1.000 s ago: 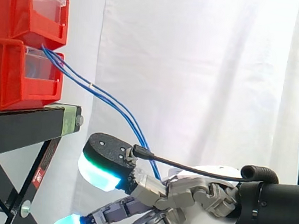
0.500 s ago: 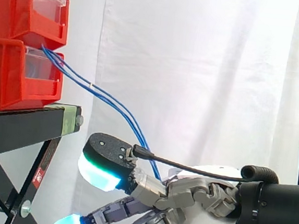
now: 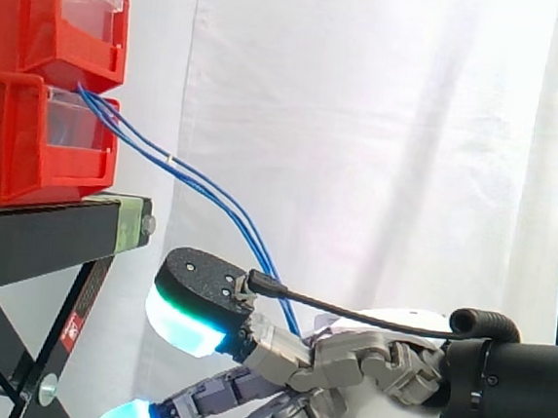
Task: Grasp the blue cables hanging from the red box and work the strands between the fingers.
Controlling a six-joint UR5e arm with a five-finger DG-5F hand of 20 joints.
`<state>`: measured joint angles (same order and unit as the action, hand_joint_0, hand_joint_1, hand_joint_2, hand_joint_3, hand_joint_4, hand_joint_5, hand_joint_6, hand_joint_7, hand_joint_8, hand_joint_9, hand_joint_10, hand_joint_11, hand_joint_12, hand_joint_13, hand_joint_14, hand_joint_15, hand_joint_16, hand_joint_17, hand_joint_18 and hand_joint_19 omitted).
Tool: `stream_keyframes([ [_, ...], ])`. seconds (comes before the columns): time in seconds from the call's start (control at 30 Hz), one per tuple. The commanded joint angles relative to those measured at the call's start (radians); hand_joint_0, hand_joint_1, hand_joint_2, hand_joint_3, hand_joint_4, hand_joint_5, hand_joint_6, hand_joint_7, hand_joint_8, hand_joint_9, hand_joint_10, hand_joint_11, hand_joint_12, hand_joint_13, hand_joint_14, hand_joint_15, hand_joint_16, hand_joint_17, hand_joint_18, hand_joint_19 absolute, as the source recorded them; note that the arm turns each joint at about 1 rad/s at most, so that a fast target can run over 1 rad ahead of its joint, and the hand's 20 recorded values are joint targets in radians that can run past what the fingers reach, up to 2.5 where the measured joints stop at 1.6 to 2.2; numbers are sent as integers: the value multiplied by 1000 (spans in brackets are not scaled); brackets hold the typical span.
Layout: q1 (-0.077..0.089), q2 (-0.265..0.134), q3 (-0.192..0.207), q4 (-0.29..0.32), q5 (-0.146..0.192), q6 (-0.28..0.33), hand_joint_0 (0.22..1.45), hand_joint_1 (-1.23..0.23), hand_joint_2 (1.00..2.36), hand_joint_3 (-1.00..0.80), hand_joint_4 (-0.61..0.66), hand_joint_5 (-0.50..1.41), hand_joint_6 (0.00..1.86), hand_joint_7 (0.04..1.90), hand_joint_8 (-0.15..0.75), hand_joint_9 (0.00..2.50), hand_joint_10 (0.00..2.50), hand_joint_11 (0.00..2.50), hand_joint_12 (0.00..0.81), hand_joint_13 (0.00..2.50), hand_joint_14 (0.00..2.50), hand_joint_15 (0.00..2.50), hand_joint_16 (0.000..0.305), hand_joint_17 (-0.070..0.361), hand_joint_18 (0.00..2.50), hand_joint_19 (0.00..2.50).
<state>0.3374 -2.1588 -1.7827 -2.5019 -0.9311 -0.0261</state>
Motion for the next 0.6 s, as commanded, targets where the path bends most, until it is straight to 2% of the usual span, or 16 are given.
stream_keyframes([
  [0.0, 0, 1, 0, 0, 0, 0, 718, -525, 1000, -1000, 338, 28, 8, 711, 519, 1859, 2500, 2500, 595, 1955, 2500, 1841, 200, 150, 2369, 692],
  [0.57, 0, -1, 0, 0, 0, 0, 717, -526, 1000, -1000, 336, 35, 10, 769, 520, 1837, 2500, 2500, 592, 1944, 2500, 1837, 199, 150, 2348, 667],
])
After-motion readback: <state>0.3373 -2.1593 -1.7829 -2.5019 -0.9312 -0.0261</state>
